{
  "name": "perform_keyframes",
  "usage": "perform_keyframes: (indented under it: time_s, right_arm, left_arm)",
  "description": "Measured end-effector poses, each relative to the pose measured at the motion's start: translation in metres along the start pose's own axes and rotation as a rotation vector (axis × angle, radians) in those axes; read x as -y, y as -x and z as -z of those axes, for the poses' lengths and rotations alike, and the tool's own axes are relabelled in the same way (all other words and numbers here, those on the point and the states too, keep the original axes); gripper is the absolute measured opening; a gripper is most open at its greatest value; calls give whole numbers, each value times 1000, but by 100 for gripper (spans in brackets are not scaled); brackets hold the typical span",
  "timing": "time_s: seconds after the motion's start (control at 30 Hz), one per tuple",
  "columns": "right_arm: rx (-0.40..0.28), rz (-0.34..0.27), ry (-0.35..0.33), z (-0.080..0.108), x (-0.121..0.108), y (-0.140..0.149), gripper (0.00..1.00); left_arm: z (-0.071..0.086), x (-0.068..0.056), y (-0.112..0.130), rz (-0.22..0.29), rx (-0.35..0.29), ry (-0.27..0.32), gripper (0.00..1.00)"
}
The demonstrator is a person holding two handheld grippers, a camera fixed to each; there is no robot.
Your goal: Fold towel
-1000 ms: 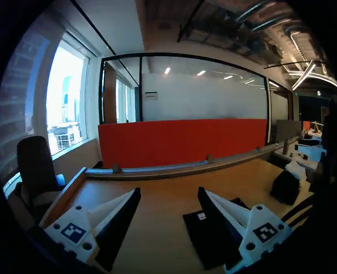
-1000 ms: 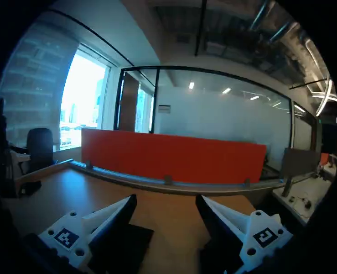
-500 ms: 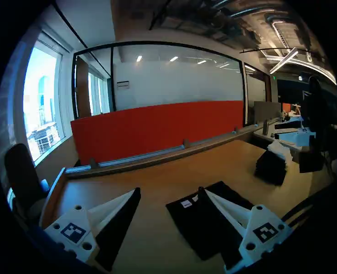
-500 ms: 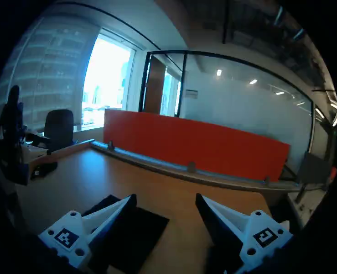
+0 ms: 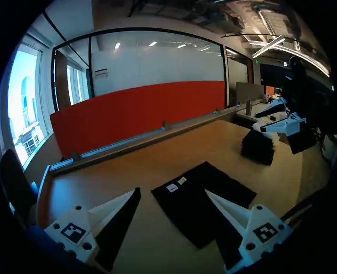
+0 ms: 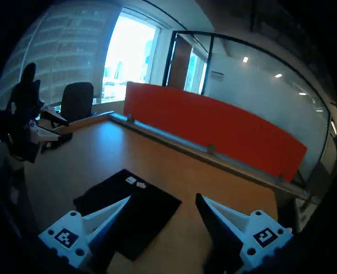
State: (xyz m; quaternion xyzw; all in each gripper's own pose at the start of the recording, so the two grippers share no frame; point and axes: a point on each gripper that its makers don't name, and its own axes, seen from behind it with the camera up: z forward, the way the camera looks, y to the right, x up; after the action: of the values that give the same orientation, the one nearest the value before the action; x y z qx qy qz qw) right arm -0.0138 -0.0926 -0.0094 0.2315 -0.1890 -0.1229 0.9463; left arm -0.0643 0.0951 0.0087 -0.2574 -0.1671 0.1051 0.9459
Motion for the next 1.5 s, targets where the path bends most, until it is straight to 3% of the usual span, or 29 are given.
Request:
perform_keyframes:
  time_s: [0.33, 0.87, 1.5]
  right_arm:
    - [36, -28, -33, -10, 7, 24, 100]
    - [110, -19, -74, -31, 32, 96, 100]
    - [251, 1, -145, -50, 69, 182, 100]
  left_arm:
    - [-13, -15, 28, -16, 51, 47, 93]
    - [-38, -44, 105, -3, 179, 95, 93]
    - [-60, -73, 168, 11, 293, 146, 93]
